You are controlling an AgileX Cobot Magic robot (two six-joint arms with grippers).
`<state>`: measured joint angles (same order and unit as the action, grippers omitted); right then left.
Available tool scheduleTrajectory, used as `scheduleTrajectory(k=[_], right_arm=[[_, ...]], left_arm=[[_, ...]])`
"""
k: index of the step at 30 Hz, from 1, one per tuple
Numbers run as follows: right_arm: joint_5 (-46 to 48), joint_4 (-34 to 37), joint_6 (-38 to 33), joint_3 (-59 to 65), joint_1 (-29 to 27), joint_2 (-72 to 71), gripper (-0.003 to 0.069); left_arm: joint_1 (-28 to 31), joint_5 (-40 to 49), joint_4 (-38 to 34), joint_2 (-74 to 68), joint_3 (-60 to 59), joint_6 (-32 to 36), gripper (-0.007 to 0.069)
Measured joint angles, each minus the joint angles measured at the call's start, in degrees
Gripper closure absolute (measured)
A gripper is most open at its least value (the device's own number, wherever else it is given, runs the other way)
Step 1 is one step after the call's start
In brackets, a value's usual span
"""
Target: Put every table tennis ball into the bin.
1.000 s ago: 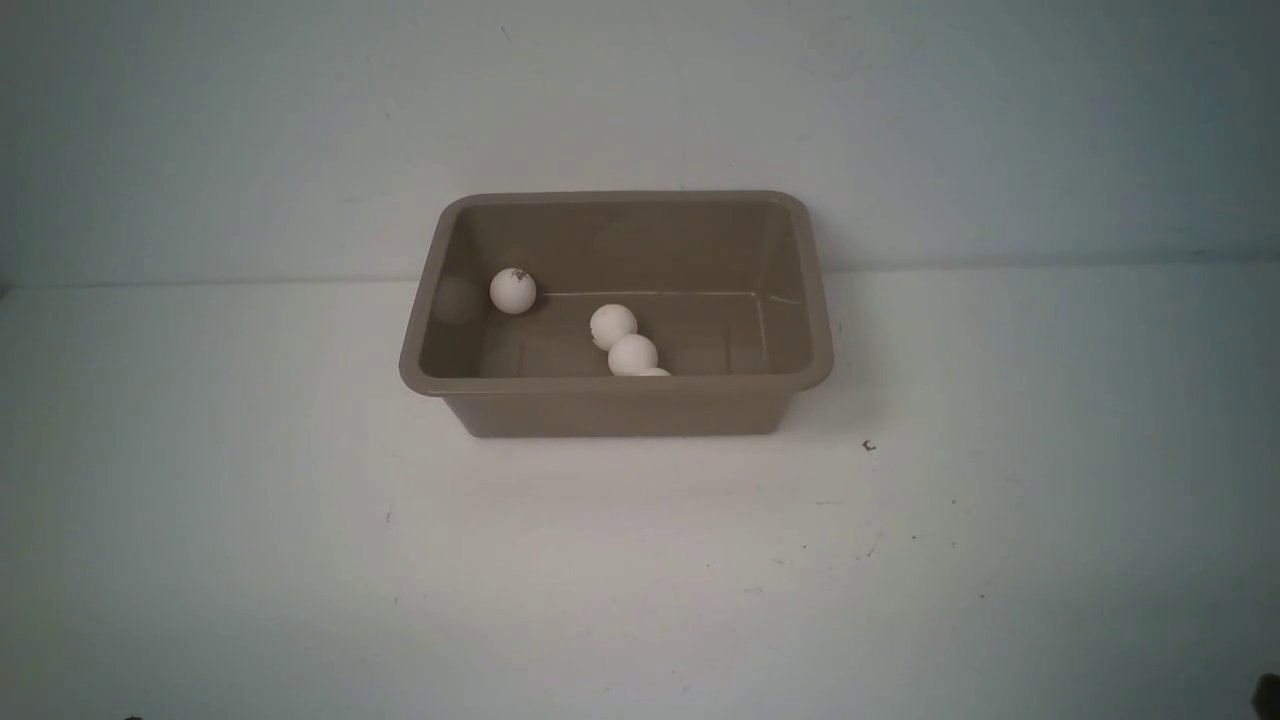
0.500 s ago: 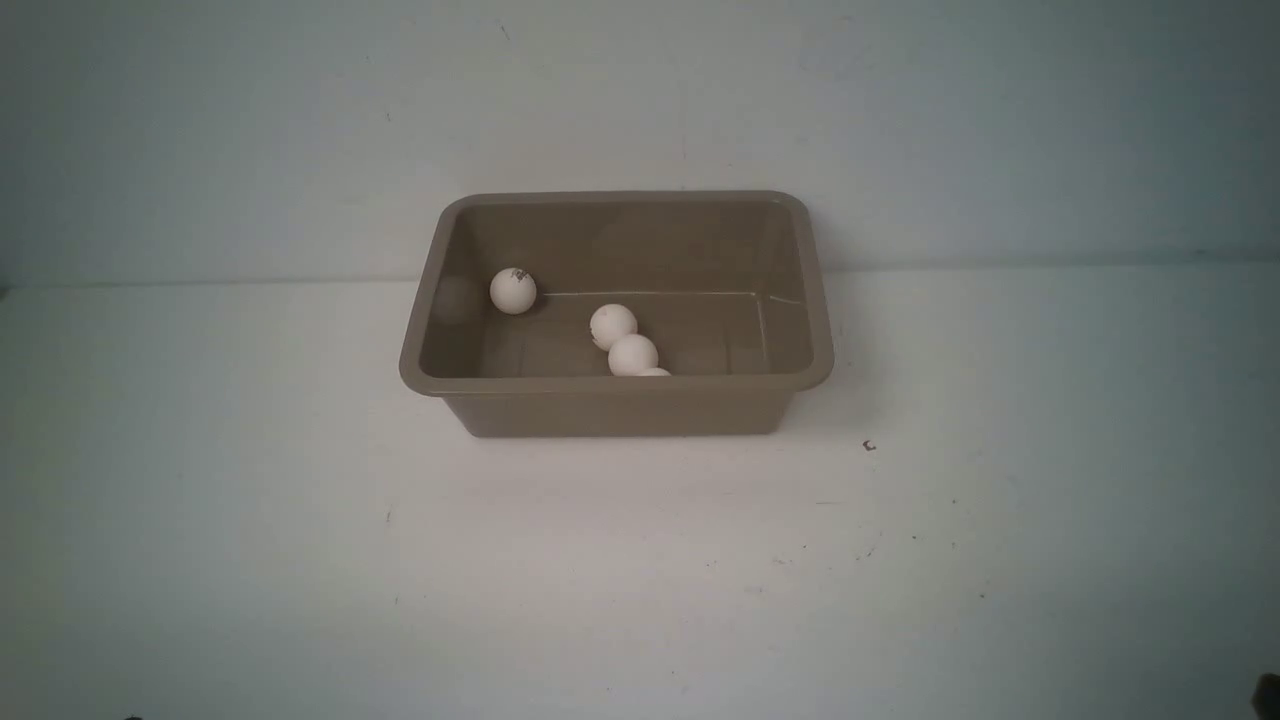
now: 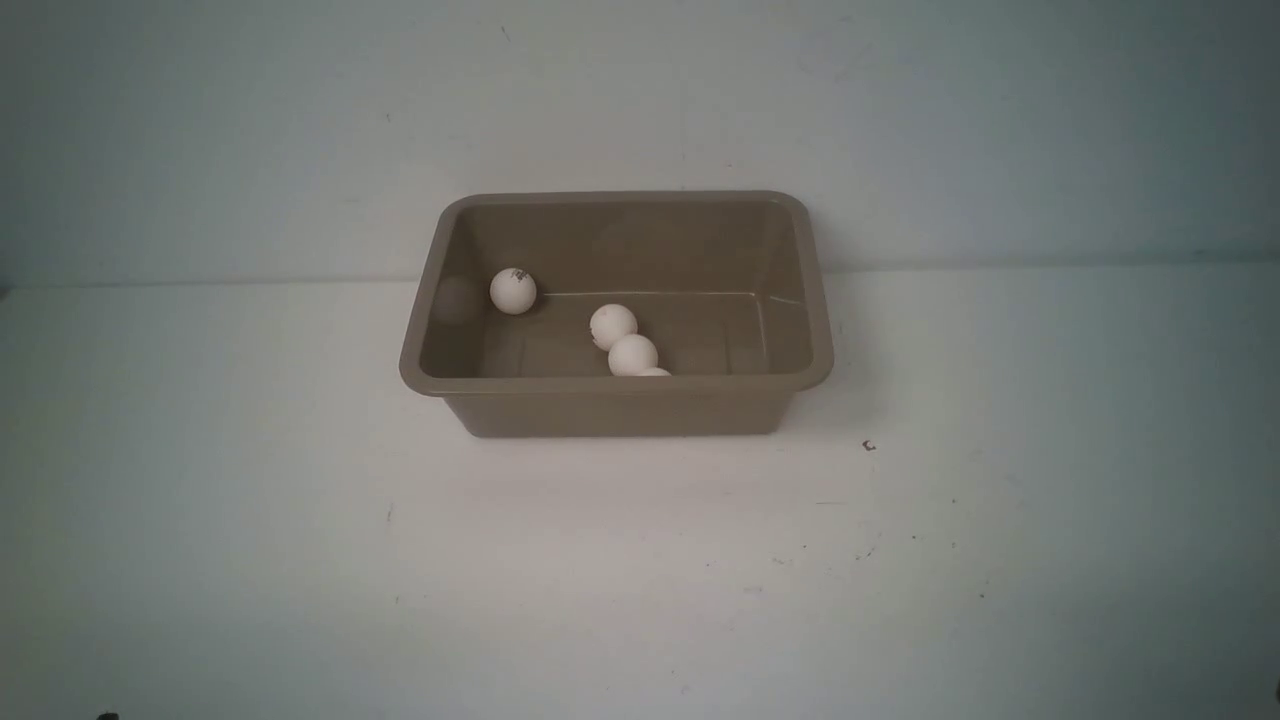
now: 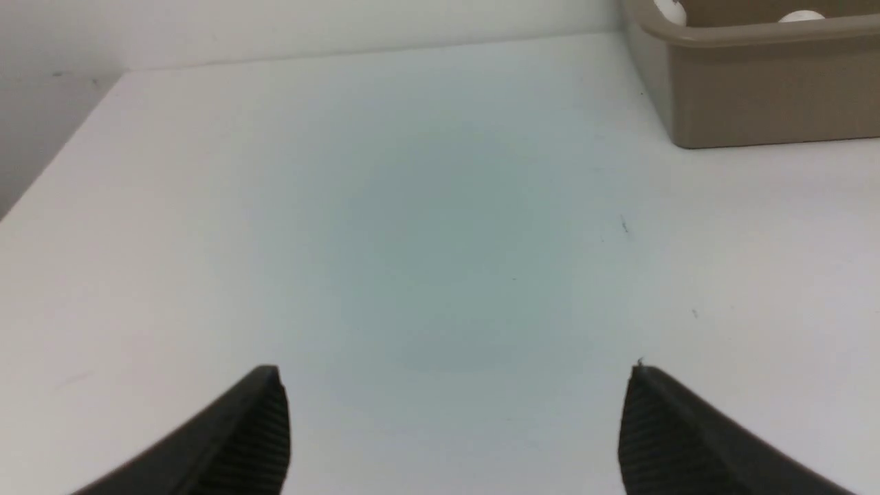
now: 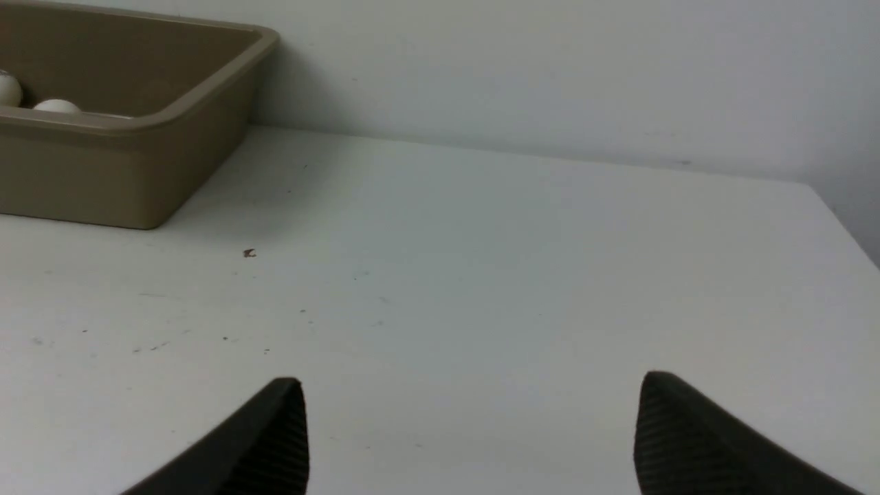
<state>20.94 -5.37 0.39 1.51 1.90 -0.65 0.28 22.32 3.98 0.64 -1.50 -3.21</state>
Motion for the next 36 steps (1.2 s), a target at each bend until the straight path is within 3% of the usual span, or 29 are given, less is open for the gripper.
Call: scheduleTrajectory(k=[5, 36], right_arm=[[0.0, 0.0, 0.0, 0.0, -3.6, -0.1, 0.008], [0.0, 0.0, 0.0, 0.0, -3.6, -0.1, 0.008]], left_arm=[[0.0, 0.0, 0.0, 0.0, 0.0, 0.0, 0.0041], [-2.8, 0.0, 0.0, 0.0, 0.0, 0.0, 0.0041]])
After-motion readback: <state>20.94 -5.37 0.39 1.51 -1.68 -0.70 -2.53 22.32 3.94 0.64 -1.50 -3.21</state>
